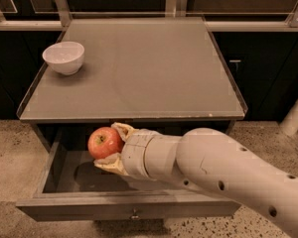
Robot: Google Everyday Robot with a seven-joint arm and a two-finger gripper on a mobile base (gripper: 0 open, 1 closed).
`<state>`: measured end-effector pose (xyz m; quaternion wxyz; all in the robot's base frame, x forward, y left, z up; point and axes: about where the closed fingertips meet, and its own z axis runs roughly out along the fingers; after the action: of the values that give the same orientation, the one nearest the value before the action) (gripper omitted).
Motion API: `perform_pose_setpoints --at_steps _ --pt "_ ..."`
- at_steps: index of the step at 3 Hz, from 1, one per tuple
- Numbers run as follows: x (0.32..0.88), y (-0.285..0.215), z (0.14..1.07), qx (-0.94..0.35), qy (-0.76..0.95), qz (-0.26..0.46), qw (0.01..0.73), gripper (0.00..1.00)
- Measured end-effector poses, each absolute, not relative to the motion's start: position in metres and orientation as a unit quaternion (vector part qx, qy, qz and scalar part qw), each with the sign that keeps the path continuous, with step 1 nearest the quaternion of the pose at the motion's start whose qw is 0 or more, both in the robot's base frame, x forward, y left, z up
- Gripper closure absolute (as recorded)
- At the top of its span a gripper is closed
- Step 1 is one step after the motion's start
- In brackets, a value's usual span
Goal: Pick apple from top drawer and place on counter
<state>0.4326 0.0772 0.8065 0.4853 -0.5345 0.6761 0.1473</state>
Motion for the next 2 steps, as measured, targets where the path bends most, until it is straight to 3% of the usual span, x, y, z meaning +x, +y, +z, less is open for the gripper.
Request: perform_pose_setpoints --at_steps 2 --pt "0.447 0.095 0.888 -0.586 0.635 0.104 0.493 1.0"
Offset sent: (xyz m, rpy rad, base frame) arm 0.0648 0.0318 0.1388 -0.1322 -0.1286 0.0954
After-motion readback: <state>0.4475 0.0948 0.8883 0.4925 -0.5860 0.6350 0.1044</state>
